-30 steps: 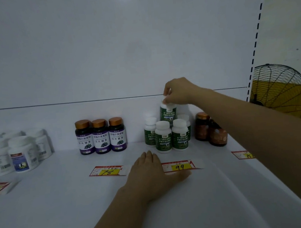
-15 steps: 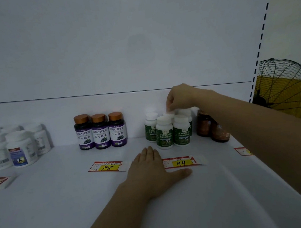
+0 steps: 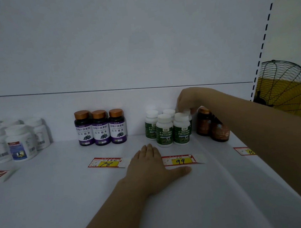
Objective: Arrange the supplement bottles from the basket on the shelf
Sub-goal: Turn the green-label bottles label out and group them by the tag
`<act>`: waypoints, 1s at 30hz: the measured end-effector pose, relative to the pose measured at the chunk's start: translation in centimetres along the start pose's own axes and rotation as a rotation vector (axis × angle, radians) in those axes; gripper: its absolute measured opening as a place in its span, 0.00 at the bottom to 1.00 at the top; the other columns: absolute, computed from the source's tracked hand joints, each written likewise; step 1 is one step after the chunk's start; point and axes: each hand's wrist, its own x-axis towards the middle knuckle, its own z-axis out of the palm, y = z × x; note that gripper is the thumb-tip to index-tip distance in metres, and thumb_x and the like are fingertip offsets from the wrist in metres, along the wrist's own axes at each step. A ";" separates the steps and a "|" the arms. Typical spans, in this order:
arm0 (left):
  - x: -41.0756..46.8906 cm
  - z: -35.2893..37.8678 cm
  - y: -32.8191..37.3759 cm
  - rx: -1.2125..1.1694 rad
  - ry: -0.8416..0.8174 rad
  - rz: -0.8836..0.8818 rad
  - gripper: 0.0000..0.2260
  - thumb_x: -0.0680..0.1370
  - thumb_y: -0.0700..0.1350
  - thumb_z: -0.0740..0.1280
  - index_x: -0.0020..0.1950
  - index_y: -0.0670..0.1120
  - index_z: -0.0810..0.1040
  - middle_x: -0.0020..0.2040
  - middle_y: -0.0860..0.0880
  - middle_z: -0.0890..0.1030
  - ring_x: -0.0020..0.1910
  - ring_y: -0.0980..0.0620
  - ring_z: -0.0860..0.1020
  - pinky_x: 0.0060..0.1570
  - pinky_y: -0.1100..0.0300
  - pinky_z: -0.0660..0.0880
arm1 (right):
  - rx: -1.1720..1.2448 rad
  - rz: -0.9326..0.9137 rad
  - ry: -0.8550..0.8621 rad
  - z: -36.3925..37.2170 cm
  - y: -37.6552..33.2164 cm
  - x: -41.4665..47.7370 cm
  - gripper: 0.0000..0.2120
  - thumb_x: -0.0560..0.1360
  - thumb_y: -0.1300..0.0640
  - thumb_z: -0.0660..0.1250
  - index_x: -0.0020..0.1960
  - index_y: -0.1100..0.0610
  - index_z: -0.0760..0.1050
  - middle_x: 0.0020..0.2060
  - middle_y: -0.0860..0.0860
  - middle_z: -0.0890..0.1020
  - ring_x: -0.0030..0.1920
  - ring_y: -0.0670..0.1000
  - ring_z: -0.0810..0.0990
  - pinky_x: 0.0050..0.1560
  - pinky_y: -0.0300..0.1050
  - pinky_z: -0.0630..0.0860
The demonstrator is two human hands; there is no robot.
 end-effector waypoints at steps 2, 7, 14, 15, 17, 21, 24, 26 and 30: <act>-0.1 -0.1 0.1 -0.028 0.011 -0.002 0.52 0.66 0.77 0.48 0.77 0.43 0.41 0.78 0.45 0.43 0.77 0.48 0.45 0.74 0.53 0.44 | -0.015 -0.013 0.046 0.1 0.3 -0.2 0.14 0.74 0.60 0.69 0.58 0.65 0.77 0.54 0.60 0.80 0.47 0.57 0.82 0.39 0.42 0.79; -0.2 0.0 -0.1 -0.196 0.093 0.012 0.53 0.65 0.78 0.50 0.77 0.45 0.39 0.78 0.47 0.44 0.77 0.50 0.47 0.75 0.53 0.46 | -0.147 -0.124 0.279 -2.4 0.6 -2.4 0.15 0.76 0.55 0.64 0.56 0.63 0.80 0.54 0.57 0.82 0.55 0.56 0.79 0.53 0.45 0.75; -0.4 -1.4 0.4 -0.334 0.382 0.095 0.39 0.72 0.68 0.62 0.75 0.48 0.56 0.74 0.50 0.63 0.71 0.53 0.63 0.67 0.60 0.61 | 0.110 -0.286 0.383 -7.9 -0.8 -7.5 0.12 0.75 0.53 0.68 0.53 0.59 0.82 0.49 0.53 0.83 0.43 0.50 0.80 0.46 0.40 0.77; -0.5 -1.6 0.5 -0.389 0.413 0.118 0.37 0.71 0.65 0.65 0.74 0.50 0.59 0.72 0.52 0.65 0.69 0.54 0.66 0.65 0.61 0.63 | 0.131 -0.301 0.369 -7.9 -1.1 -8.2 0.12 0.74 0.52 0.68 0.53 0.59 0.82 0.48 0.52 0.83 0.42 0.50 0.81 0.47 0.40 0.78; -0.5 -2.0 0.6 -0.476 0.419 0.157 0.37 0.71 0.62 0.69 0.74 0.50 0.60 0.71 0.52 0.67 0.67 0.55 0.67 0.64 0.62 0.64 | 0.176 -0.332 0.333 -7.4 -1.4 -9.5 0.12 0.74 0.51 0.69 0.51 0.57 0.83 0.46 0.51 0.84 0.42 0.49 0.83 0.47 0.38 0.78; -0.8 -2.6 1.0 -0.697 0.355 0.203 0.29 0.69 0.55 0.73 0.67 0.53 0.67 0.62 0.57 0.74 0.53 0.65 0.72 0.53 0.72 0.67 | 0.221 -0.386 0.249 -4.4 -1.4 -11.6 0.13 0.73 0.46 0.69 0.49 0.54 0.84 0.43 0.48 0.85 0.43 0.47 0.84 0.48 0.39 0.78; -0.5 -2.5 0.8 -0.789 0.323 0.190 0.21 0.70 0.52 0.74 0.61 0.54 0.73 0.58 0.56 0.78 0.48 0.65 0.74 0.43 0.74 0.67 | 0.280 -0.400 0.242 -1.3 -1.0 -12.1 0.13 0.73 0.44 0.68 0.48 0.52 0.84 0.42 0.45 0.85 0.42 0.44 0.83 0.44 0.35 0.77; -0.3 -2.4 0.6 -0.790 0.313 0.170 0.19 0.71 0.51 0.73 0.60 0.53 0.75 0.56 0.55 0.79 0.47 0.63 0.75 0.43 0.73 0.68 | 0.398 -0.397 0.276 0.7 -0.8 -11.9 0.15 0.74 0.42 0.67 0.47 0.52 0.83 0.41 0.44 0.84 0.43 0.43 0.82 0.44 0.37 0.76; -0.2 -2.1 0.3 -0.785 0.334 0.162 0.17 0.71 0.52 0.73 0.58 0.53 0.76 0.49 0.57 0.79 0.42 0.66 0.74 0.36 0.77 0.67 | 0.724 -0.413 0.199 3.9 0.2 -11.1 0.14 0.77 0.44 0.63 0.52 0.50 0.83 0.46 0.45 0.85 0.50 0.46 0.82 0.56 0.47 0.78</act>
